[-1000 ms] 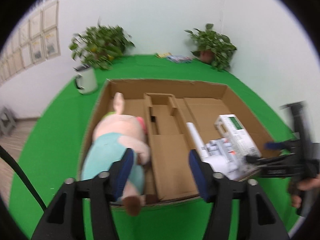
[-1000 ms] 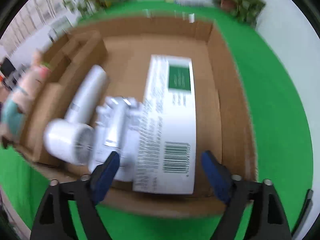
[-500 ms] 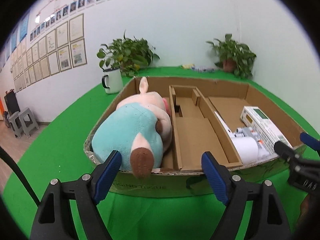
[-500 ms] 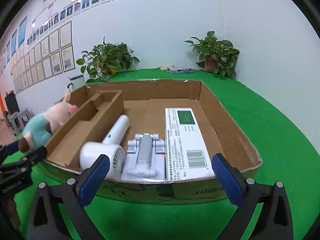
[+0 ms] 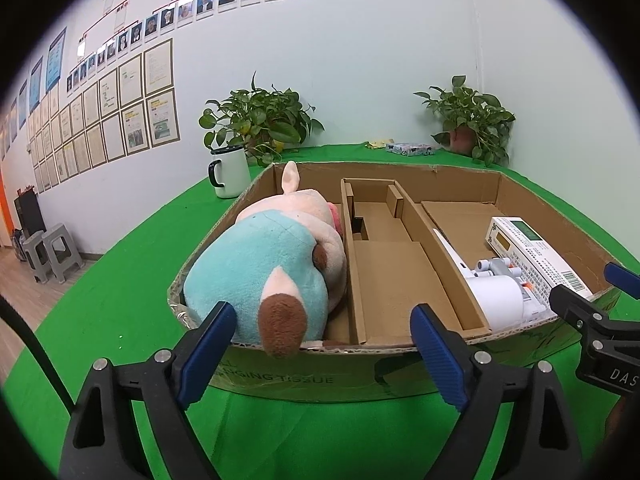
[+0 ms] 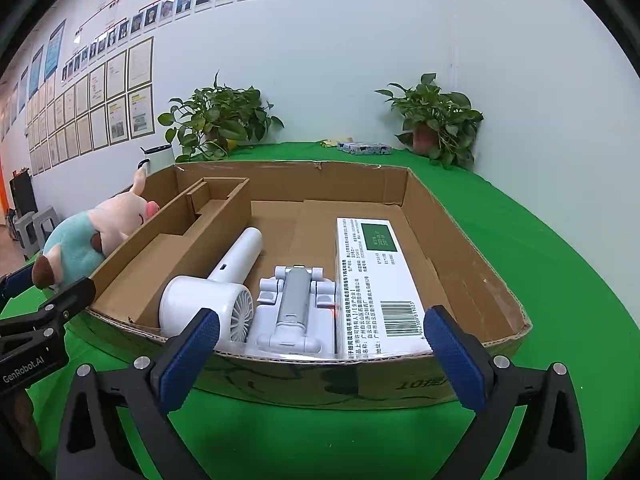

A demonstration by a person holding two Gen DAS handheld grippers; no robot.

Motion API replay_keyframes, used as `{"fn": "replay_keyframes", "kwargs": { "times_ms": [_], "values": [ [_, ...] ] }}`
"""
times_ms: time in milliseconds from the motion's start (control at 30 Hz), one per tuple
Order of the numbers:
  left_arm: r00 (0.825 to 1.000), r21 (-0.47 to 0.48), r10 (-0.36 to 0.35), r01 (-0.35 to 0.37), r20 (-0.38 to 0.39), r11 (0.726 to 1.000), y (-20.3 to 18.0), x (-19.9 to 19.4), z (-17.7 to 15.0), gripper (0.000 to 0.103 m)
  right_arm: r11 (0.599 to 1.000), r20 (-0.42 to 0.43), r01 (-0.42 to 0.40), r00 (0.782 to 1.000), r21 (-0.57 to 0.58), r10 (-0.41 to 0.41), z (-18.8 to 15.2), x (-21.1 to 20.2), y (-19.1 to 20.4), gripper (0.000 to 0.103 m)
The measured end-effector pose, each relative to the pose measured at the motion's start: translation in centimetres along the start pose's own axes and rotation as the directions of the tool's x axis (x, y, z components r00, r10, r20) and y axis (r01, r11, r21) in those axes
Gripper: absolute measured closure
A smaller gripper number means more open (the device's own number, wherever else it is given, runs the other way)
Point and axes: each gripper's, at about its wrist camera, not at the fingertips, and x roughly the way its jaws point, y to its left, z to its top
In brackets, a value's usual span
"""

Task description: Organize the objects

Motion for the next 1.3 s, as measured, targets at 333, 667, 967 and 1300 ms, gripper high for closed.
{"fn": "replay_keyframes", "kwargs": {
  "times_ms": [333,667,967,1300],
  "values": [
    [1.0,-0.009,0.001,-0.001,-0.005,1.0,0.11,-0.07,-0.07,0.01,1.0,-0.001,0.002,1.0,-0.002,-0.002,-0.05,-0.26,0.1,0.0],
    [1.0,-0.004,-0.006,0.006,-0.01,1.0,-0.02,-0.02,-0.07,0.001,1.0,-0.001,0.003,1.0,-0.001,-0.003,-0.1,-0.35,0.19,0.0],
    [1.0,-0.004,-0.006,0.006,-0.011,1.0,-0.03,-0.02,-0.02,0.001,1.0,-0.001,0.009,1.0,-0.005,-0.009,-0.21,-0.48,0.38,0.0],
    [1.0,-0.004,-0.006,0.006,-0.011,1.0,-0.03,0.0,-0.02,0.001,1.0,-0.002,0.006,1.0,-0.005,-0.006,-0.19,-0.49,0.36,0.0]
  ]
}}
